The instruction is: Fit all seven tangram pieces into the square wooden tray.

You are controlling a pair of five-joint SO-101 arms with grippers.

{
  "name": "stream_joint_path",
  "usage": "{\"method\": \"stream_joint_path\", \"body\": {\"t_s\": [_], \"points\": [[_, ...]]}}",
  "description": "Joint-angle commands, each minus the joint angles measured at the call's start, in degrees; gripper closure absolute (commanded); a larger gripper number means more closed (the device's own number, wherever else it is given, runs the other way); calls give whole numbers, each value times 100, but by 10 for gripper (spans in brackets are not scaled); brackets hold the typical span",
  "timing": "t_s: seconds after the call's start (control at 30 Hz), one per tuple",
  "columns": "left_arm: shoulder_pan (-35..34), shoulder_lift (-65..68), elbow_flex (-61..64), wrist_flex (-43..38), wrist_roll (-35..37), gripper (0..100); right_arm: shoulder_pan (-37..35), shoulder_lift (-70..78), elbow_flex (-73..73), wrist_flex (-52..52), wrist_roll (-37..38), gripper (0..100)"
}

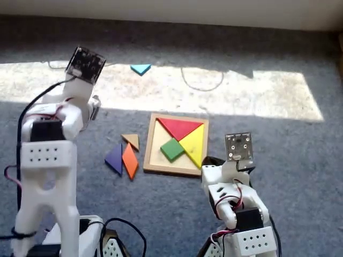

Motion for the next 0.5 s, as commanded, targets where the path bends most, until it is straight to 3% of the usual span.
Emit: {"method": "stream_joint_path", "body": {"t_s": [0.0, 0.47], "points": [[391, 1947, -1613, -114, 712, 803, 66, -75, -48, -136, -26, 987], [708, 6703, -6440, -114, 2716, 806, 48, -75, -48, -136, -26, 987]]}}
